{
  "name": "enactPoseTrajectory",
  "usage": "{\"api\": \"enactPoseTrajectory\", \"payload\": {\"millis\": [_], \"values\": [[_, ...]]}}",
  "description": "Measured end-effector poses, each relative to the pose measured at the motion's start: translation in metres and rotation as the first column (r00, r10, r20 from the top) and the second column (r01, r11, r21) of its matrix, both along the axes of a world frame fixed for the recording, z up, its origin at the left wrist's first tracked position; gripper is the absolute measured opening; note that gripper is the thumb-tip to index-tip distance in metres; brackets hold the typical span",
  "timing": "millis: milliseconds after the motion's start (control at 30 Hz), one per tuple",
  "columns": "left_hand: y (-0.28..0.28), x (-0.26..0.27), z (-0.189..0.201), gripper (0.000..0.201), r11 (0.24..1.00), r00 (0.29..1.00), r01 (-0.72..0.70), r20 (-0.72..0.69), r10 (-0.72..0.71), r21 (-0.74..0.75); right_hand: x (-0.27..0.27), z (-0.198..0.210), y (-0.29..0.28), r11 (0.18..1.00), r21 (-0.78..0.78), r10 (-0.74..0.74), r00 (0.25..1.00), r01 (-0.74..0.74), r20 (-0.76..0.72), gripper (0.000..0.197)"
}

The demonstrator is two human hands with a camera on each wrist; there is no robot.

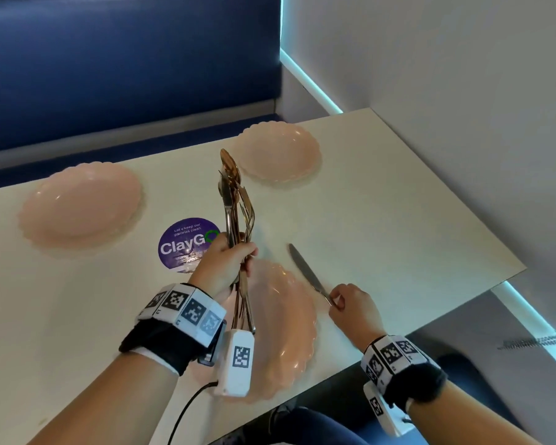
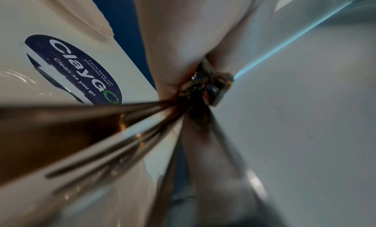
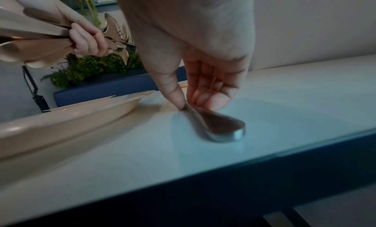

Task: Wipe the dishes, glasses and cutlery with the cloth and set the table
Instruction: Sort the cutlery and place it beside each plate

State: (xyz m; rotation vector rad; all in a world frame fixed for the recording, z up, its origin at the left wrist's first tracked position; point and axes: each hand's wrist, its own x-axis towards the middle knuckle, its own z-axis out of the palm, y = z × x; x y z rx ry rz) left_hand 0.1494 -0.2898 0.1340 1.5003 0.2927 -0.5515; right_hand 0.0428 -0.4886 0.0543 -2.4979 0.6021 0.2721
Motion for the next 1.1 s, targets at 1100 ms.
{"api": "enactPoseTrajectory", "payload": {"millis": [1100], "values": [[-0.023, 0.001, 0.019, 0.017, 0.996, 0.986, 0.079, 0.142, -0.083, 0.035, 0.101, 0.101, 0.059, 0.601, 0.797, -0.131, 0.991, 0.067, 0.016, 0.018]]}}
